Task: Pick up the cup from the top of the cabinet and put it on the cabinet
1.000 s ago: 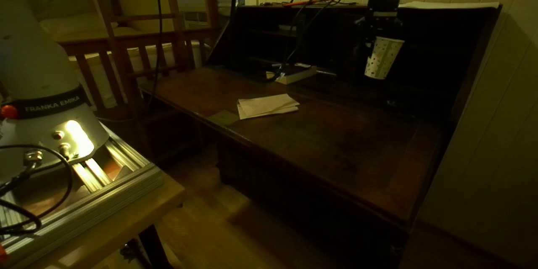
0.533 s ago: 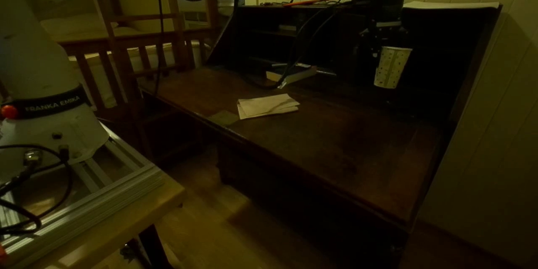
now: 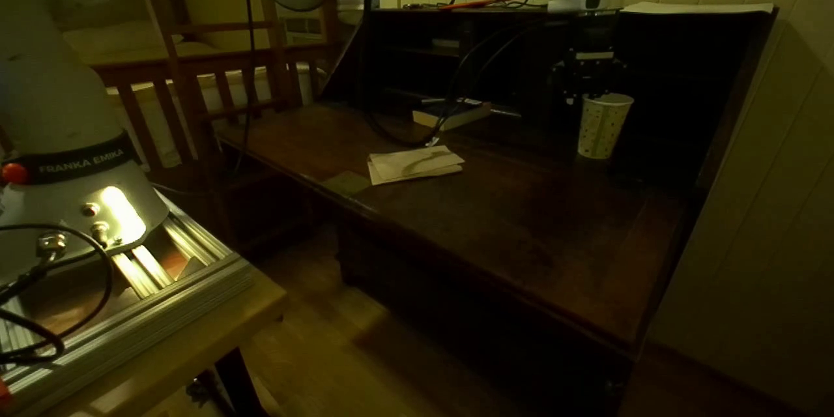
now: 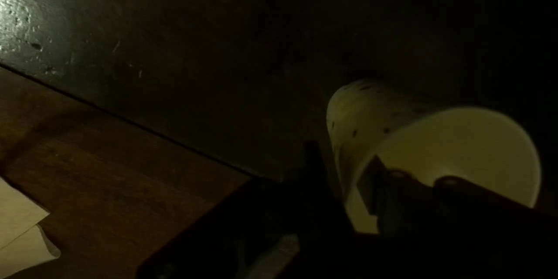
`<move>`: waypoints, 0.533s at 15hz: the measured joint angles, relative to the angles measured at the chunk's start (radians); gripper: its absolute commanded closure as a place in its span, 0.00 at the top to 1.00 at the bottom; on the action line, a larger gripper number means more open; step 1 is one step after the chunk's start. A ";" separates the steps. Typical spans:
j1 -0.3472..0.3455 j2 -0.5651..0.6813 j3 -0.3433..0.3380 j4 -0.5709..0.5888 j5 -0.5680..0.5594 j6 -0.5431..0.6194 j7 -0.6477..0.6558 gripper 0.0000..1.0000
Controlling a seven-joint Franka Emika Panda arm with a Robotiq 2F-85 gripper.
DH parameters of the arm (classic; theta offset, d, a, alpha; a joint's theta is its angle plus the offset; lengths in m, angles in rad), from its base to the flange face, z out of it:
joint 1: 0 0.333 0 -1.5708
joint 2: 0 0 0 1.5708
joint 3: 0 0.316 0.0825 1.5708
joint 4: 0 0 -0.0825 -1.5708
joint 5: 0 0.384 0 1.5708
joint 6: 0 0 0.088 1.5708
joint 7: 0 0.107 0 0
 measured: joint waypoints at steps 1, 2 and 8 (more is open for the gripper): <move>-0.001 0.000 0.000 0.000 0.000 0.000 0.005 0.65; -0.002 0.000 0.000 0.001 0.000 0.002 0.009 0.71; -0.010 -0.043 0.001 0.011 0.001 0.009 0.016 1.00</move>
